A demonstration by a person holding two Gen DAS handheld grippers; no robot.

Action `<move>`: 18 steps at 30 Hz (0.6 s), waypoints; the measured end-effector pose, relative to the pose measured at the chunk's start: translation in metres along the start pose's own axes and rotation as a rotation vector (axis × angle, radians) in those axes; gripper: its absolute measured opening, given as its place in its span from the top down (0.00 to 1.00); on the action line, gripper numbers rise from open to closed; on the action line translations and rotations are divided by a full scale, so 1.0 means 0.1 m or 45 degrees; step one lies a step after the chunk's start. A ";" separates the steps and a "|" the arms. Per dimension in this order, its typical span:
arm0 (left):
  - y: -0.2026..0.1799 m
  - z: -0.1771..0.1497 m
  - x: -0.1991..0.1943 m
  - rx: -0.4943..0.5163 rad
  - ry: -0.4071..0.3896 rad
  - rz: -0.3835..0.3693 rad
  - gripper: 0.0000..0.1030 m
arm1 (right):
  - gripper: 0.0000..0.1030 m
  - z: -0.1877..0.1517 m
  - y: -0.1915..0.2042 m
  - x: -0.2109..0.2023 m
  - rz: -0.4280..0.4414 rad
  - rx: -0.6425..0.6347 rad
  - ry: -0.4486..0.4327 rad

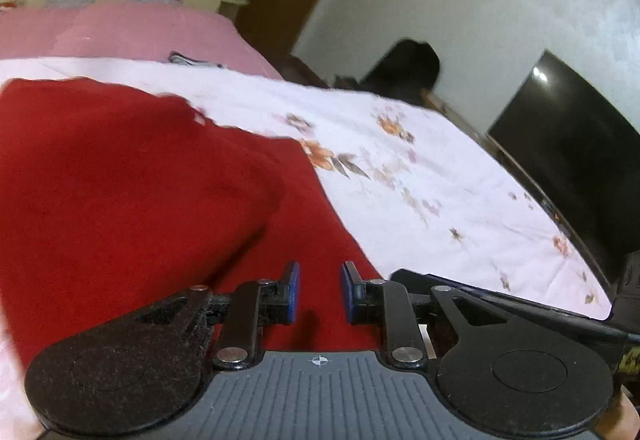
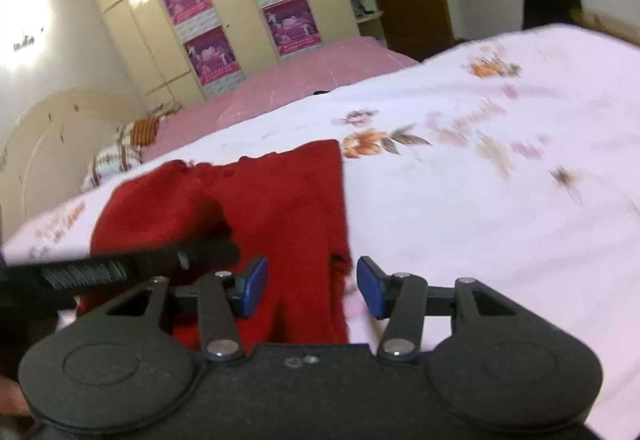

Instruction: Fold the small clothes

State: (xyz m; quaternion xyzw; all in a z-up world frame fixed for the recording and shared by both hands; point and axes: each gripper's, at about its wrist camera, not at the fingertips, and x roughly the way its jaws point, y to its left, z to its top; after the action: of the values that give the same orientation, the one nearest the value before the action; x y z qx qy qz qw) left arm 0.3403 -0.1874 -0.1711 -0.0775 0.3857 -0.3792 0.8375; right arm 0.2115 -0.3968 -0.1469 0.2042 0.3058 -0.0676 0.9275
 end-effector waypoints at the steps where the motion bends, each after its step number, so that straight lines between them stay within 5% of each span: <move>1: 0.03 0.01 -0.12 -0.007 -0.021 0.029 0.78 | 0.48 -0.01 0.01 -0.02 0.023 0.000 -0.004; 6: 0.44 0.17 -0.59 -0.089 -0.123 0.163 0.78 | 0.37 0.11 0.22 0.17 0.188 0.044 0.025; 10: 0.93 0.34 -0.73 -0.216 -0.171 0.333 0.78 | 0.37 0.24 0.43 0.57 0.348 0.126 0.165; 18: 1.38 0.41 -0.49 -0.288 -0.148 0.442 0.78 | 0.50 0.43 0.65 1.05 0.412 0.181 0.185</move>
State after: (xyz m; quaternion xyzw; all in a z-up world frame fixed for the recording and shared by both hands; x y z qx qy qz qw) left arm 0.4284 -0.0634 -0.1725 -0.1251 0.3843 -0.1783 0.8971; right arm 0.3353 -0.3560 -0.1563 0.3200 0.3295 0.0758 0.8850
